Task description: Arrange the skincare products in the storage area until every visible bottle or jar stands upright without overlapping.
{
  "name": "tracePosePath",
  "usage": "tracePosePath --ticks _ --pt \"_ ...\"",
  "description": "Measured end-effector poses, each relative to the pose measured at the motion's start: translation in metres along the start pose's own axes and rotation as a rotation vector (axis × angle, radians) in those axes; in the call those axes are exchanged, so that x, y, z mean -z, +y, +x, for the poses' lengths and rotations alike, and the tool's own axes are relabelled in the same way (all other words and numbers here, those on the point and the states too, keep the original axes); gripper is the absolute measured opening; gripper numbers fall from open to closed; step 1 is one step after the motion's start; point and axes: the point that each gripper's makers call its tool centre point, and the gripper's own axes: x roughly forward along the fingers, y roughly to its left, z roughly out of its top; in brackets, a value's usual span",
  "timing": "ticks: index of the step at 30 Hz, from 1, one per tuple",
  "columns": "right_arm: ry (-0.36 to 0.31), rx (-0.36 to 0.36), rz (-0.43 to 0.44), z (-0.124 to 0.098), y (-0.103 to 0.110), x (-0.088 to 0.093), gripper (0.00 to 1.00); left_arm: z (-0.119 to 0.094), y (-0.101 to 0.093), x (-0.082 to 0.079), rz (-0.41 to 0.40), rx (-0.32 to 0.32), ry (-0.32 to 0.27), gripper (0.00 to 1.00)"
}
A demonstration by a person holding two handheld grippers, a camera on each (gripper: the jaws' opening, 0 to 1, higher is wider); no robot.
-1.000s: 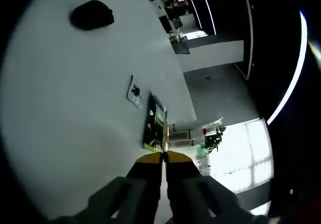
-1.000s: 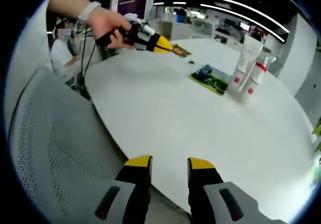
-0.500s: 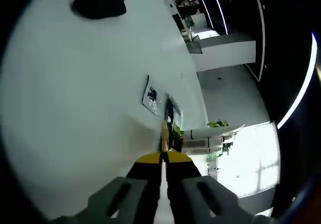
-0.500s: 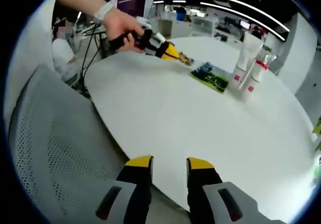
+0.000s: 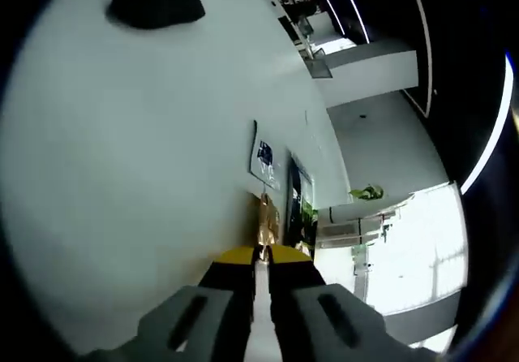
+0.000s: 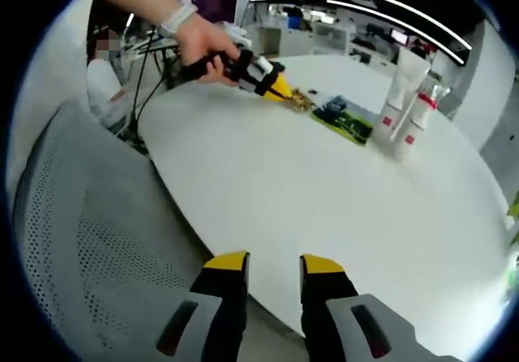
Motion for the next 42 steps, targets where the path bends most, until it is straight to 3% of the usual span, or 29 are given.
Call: tracePosePath --ticks 15,24,31,36,42 --pt "0.002 0.003 0.001 0.0 -0.001 0.001 0.25 0.005 -0.004 0.007 -0.031 -0.002 0.005 0.0" --pt "0.001 0.006 -0.004 -0.001 -0.001 0.0 0.24 0.001 -0.005 0.0 0.0 -0.003 -0.021 0.12" --pt "0.005 0.001 -0.004 0.0 0.0 0.001 0.22 -0.002 -0.009 -0.001 0.165 -0.026 -0.014 0.21" --pt "0.007 0.0 -0.008 0.0 0.0 0.001 0.22 -0.01 -0.017 0.004 0.378 -0.077 0.015 0.22" --pt "0.007 0.003 -0.011 0.0 0.0 0.001 0.22 -0.017 -0.021 0.003 0.475 -0.104 0.013 0.22"
